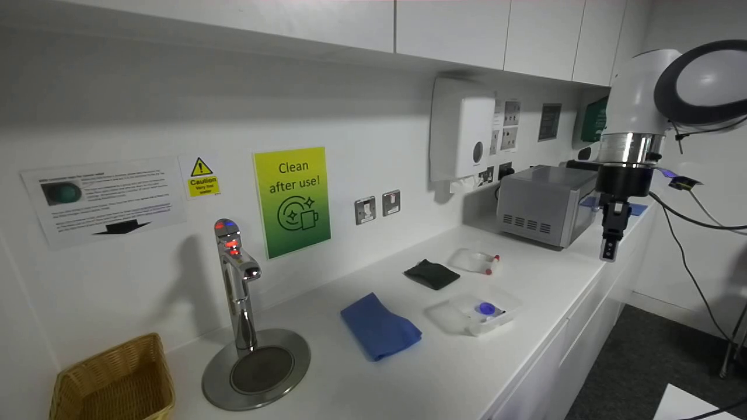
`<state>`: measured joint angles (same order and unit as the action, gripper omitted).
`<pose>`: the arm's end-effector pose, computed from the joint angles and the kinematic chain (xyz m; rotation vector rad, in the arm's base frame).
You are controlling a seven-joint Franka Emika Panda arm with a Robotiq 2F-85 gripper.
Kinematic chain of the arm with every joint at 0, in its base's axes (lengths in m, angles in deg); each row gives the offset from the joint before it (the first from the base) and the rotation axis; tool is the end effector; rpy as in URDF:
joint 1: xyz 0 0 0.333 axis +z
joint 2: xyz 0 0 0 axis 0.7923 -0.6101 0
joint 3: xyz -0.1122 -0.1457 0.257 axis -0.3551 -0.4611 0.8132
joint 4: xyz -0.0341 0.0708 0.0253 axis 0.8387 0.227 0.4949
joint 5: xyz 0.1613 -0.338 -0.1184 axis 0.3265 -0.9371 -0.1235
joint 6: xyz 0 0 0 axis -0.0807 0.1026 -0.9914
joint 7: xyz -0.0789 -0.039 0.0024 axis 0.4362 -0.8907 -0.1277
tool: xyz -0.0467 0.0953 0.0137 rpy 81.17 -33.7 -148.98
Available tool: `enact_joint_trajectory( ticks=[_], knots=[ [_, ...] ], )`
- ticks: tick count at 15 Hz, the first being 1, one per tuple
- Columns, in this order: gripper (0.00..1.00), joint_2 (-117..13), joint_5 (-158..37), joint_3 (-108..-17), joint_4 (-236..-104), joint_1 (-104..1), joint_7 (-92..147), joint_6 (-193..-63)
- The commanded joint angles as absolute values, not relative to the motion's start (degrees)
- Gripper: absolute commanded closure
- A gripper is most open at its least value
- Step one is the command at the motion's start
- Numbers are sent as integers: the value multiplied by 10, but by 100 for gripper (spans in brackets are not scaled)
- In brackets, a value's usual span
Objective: Put the blue object in the lunchbox
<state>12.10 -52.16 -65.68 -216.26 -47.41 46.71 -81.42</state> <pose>0.2911 -0.0123 0.5705 -2.9215 -0.3695 0.0418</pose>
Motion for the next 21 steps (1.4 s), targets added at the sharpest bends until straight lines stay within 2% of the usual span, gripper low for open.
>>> enact_joint_trajectory(
  ticks=[1,5,7,15,18,19,21],
  knots=[
    [0,119,-518,-651,-2161,-483,472,-812],
    [0,118,-510,-660,-2162,-479,484,-818],
    [0,78,-495,-681,-2146,-483,485,-817],
    [0,-114,-397,-753,-2033,-481,548,-952],
    [0,-186,-331,-747,-1967,-478,580,-910],
    [0,-139,-353,-729,-2025,-504,567,-942],
    [0,-176,-337,-723,-1994,-503,573,-932]
  ],
)
